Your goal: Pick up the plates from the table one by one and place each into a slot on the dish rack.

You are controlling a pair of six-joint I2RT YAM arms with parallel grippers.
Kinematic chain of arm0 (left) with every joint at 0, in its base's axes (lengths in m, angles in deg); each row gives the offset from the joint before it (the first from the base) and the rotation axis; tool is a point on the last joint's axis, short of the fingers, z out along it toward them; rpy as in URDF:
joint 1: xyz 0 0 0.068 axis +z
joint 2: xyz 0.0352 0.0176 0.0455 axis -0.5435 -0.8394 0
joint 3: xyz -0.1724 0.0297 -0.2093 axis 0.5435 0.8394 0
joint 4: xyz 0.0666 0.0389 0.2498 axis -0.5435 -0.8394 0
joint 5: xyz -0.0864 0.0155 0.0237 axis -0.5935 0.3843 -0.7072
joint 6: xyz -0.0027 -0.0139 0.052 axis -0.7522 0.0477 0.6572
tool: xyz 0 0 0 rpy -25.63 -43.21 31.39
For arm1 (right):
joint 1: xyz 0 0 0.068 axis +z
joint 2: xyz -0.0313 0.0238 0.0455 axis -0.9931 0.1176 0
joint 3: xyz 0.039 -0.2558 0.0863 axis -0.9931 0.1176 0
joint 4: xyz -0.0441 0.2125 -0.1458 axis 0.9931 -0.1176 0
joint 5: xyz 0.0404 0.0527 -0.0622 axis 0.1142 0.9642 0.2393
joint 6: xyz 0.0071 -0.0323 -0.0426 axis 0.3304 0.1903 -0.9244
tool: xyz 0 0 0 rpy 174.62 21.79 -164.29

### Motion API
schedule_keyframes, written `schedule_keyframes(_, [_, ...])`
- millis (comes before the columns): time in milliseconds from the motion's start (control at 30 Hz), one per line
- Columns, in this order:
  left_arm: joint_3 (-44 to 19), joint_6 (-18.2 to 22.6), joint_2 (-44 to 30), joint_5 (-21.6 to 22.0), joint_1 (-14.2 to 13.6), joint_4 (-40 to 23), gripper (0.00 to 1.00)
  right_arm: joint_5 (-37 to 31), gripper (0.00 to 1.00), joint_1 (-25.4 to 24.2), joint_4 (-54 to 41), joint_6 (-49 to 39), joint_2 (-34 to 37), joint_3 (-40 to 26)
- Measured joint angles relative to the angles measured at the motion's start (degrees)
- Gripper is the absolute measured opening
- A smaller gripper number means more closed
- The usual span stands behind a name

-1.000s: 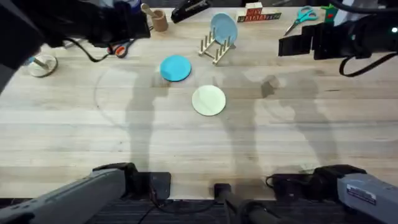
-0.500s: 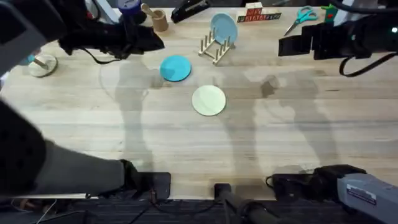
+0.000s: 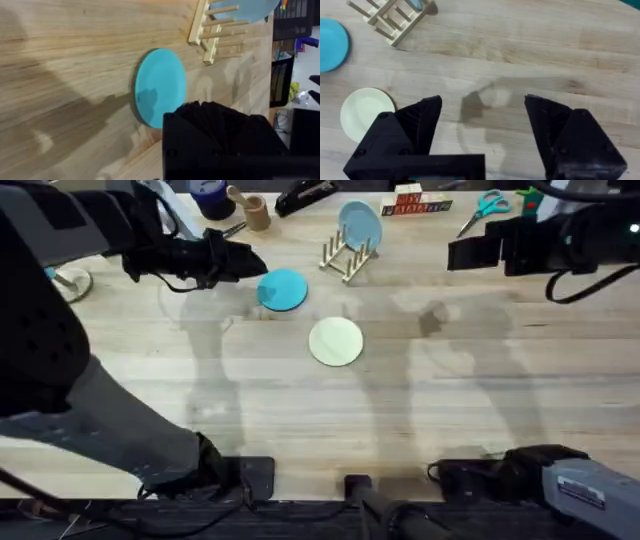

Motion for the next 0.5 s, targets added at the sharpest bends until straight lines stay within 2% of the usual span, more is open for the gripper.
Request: schedule_keyframes(500, [0.0, 3.0, -8.0, -1.0, 0.0, 0.2, 0.041, 0.0, 0.996, 0.0, 0.0, 0.0, 0.0, 0.0])
